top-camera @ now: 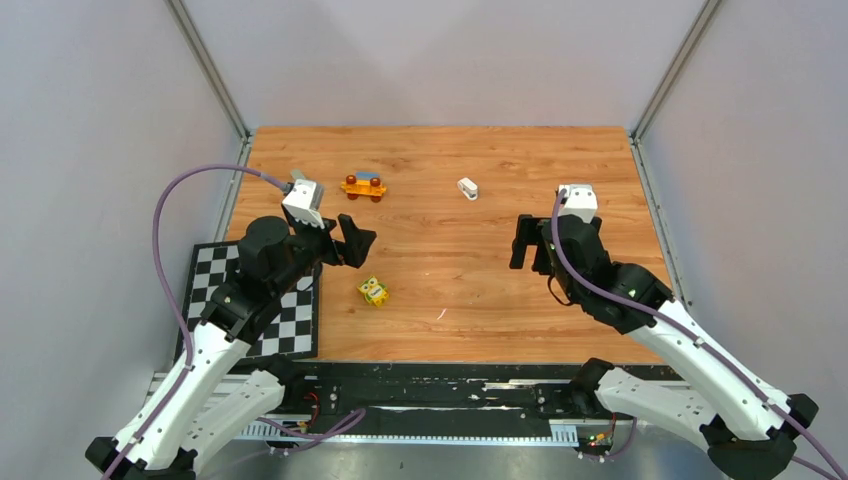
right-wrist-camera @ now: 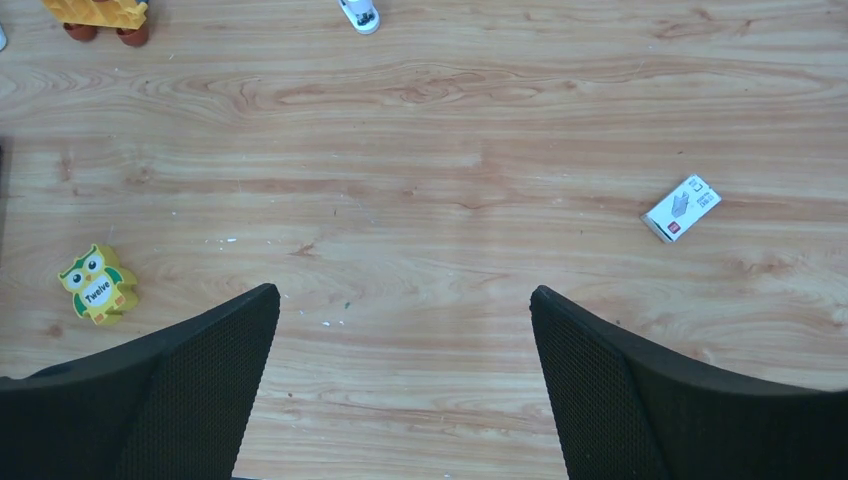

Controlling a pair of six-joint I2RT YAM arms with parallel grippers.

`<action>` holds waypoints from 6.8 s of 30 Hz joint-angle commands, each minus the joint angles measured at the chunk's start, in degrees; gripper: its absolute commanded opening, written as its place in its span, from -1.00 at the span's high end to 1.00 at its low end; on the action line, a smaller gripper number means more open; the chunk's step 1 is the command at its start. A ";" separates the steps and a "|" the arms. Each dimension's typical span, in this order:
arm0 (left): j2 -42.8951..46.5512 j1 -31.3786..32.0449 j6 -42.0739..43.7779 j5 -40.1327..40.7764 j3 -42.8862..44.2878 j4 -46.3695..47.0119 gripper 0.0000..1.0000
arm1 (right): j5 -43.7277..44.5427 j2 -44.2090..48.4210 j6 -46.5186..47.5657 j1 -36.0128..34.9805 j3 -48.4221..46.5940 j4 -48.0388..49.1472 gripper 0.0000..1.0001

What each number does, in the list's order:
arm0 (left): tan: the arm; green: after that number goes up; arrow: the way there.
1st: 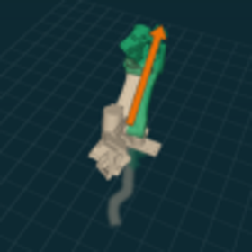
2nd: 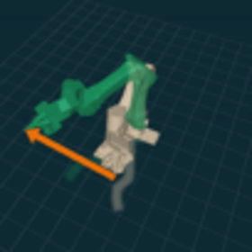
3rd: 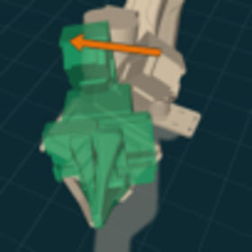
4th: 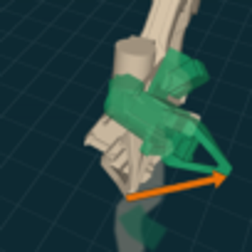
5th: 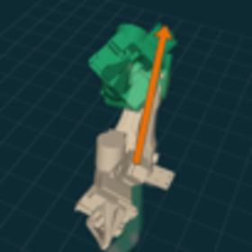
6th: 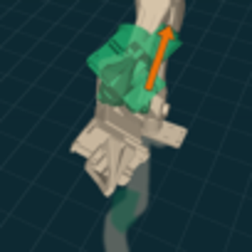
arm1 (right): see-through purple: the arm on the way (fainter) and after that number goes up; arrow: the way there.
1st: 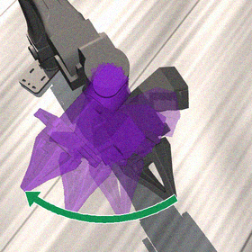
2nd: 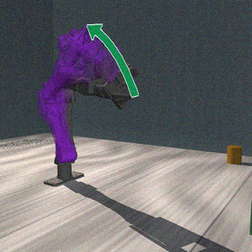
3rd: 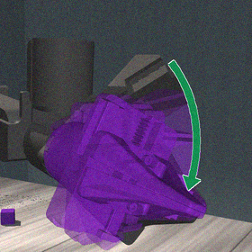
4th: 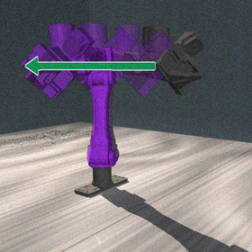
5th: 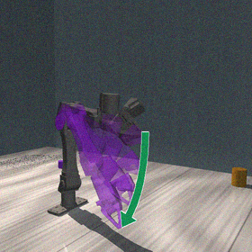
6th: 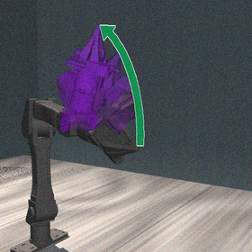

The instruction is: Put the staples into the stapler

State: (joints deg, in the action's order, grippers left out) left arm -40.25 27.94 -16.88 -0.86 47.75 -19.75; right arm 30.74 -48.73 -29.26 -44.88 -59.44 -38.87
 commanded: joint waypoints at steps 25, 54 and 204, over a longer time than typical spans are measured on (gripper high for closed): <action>3.60 0.67 5.57 6.26 -1.20 -5.46 -1.00 | -8.89 -30.87 18.07 19.70 -9.31 11.97 -0.57; 4.42 2.03 7.02 10.02 -1.16 -6.39 -1.00 | -48.82 -81.30 39.71 25.95 -47.02 24.75 -0.19; -22.32 15.91 1.18 -7.98 -4.52 32.47 1.00 | -33.51 0.18 -9.28 2.04 13.64 41.18 -0.73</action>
State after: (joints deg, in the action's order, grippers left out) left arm -62.43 43.90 -3.53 -9.39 41.67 9.02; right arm -8.32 -50.24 -34.28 -42.70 -49.74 -9.17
